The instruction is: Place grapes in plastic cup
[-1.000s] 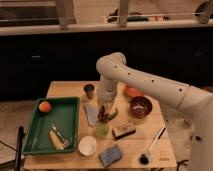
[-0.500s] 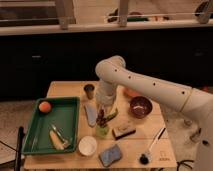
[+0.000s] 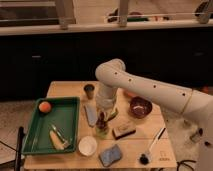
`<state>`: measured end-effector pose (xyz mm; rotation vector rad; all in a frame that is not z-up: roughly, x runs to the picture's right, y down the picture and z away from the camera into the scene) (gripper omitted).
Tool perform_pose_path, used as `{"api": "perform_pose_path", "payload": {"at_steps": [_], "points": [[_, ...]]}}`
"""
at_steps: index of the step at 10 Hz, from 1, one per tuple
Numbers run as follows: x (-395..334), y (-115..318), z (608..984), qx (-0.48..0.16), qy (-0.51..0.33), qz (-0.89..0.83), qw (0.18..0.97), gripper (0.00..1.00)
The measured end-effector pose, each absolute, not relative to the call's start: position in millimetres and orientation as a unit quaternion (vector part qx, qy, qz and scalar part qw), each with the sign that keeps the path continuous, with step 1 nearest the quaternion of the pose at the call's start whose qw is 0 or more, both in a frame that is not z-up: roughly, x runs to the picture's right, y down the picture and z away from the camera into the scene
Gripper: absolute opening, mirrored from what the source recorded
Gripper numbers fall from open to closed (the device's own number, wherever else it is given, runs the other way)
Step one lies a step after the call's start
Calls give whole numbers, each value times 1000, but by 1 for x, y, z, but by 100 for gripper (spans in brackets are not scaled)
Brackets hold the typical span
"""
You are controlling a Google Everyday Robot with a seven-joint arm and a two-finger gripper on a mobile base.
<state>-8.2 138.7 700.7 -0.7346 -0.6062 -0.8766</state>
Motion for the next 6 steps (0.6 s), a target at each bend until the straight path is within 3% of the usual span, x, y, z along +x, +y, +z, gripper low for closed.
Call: {"api": "perform_pose_path", "payload": {"at_steps": [2, 6], "points": [[-5, 142, 702, -341, -286, -408, 797, 80], [-1, 144, 702, -339, -290, -407, 797, 80]]}}
